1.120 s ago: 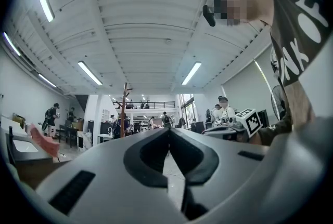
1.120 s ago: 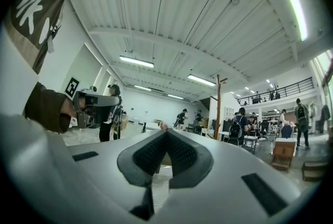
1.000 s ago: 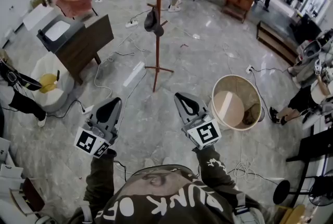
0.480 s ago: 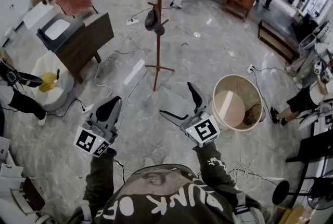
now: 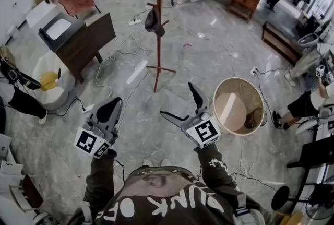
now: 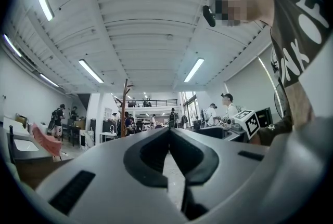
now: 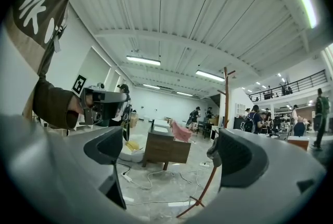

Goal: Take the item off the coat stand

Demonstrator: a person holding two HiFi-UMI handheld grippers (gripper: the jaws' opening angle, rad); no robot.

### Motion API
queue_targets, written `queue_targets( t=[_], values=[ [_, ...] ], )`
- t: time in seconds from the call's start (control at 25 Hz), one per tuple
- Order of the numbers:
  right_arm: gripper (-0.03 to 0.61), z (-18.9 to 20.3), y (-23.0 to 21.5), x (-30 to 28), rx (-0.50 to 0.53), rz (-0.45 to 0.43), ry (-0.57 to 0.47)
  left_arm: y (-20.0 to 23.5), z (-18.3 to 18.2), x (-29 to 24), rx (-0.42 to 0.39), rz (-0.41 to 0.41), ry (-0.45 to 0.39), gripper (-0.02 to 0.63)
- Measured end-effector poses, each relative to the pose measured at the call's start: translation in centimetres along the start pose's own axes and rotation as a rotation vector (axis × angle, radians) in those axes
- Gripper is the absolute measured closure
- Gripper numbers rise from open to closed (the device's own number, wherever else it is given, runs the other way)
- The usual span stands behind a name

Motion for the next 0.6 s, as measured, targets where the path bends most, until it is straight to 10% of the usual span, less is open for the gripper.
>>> queue_targets(
  t=[0.6],
  values=[
    [0.018,0.8,-5.4,-2.7,-0.011,-0.007,0.012,1.2,3.2,-4.5,0.02,0.004,0.032,0.609]
  ],
)
Point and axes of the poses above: the fingertips, and each gripper's own axes: x backward along the fingers, y to its left, z out of its underside, the point moved 2 cm from there along x, backward along the fingers, and after that the axes turned 15 degrees about -x, right-handed, at the moved point
